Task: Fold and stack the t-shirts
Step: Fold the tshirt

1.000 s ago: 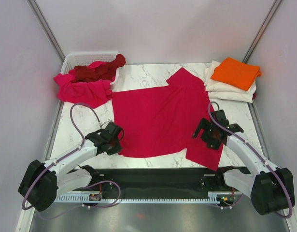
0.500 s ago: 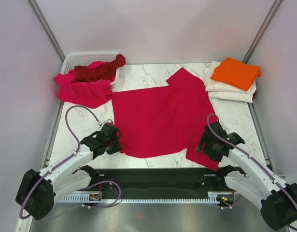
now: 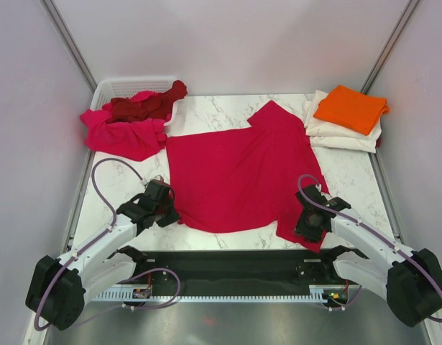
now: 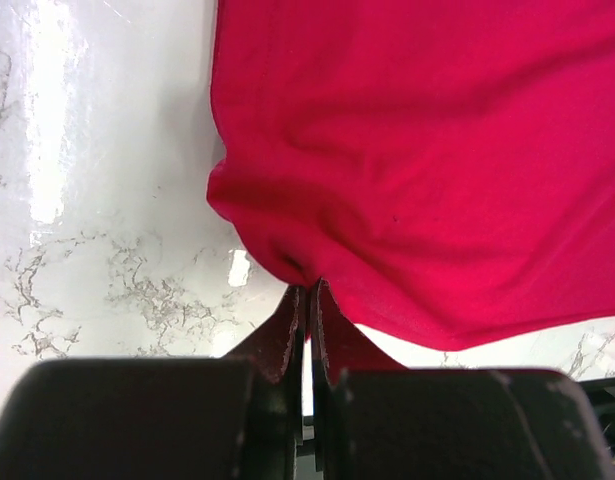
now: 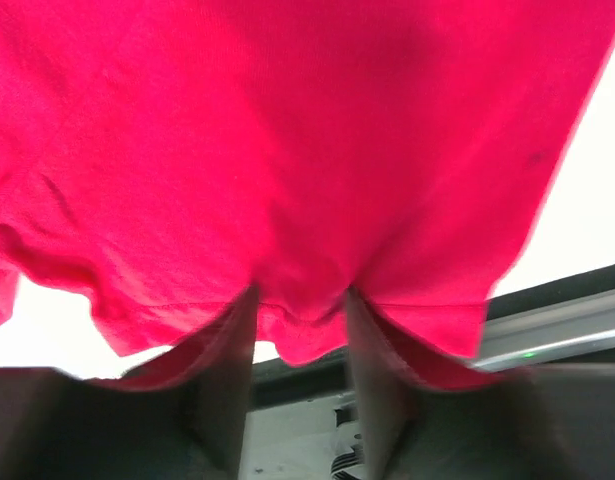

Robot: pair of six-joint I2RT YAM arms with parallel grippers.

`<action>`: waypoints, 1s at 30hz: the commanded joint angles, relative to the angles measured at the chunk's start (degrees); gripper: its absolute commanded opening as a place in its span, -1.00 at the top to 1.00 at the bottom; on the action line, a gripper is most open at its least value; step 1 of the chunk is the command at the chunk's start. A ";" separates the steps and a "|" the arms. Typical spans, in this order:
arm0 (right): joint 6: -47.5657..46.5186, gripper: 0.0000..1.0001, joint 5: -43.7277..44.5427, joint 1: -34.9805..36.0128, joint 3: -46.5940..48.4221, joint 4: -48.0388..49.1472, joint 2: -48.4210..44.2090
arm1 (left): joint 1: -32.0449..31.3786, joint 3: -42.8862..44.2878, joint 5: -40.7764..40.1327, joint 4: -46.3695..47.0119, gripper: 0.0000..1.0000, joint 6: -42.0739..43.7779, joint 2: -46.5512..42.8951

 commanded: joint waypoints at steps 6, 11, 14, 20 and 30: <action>0.21 0.83 -0.42 0.26 -2.63 5.85 -0.98 | 1.84 1.33 2.28 2.03 0.95 2.94 -0.53; -3.21 1.00 -0.07 0.26 4.32 -2.41 -3.35 | 3.25 2.83 9.31 -0.69 0.95 1.28 -3.87; -5.06 1.00 0.64 0.26 8.28 -7.51 -5.89 | 3.43 3.18 11.33 -3.06 0.95 0.13 -6.85; -6.73 1.00 1.34 0.17 14.34 -15.68 -10.46 | 3.34 4.76 12.92 -8.51 0.95 -1.28 -11.08; -11.30 1.00 3.98 0.26 22.34 -13.42 -5.75 | 4.13 10.55 12.12 -13.53 0.95 1.09 -9.43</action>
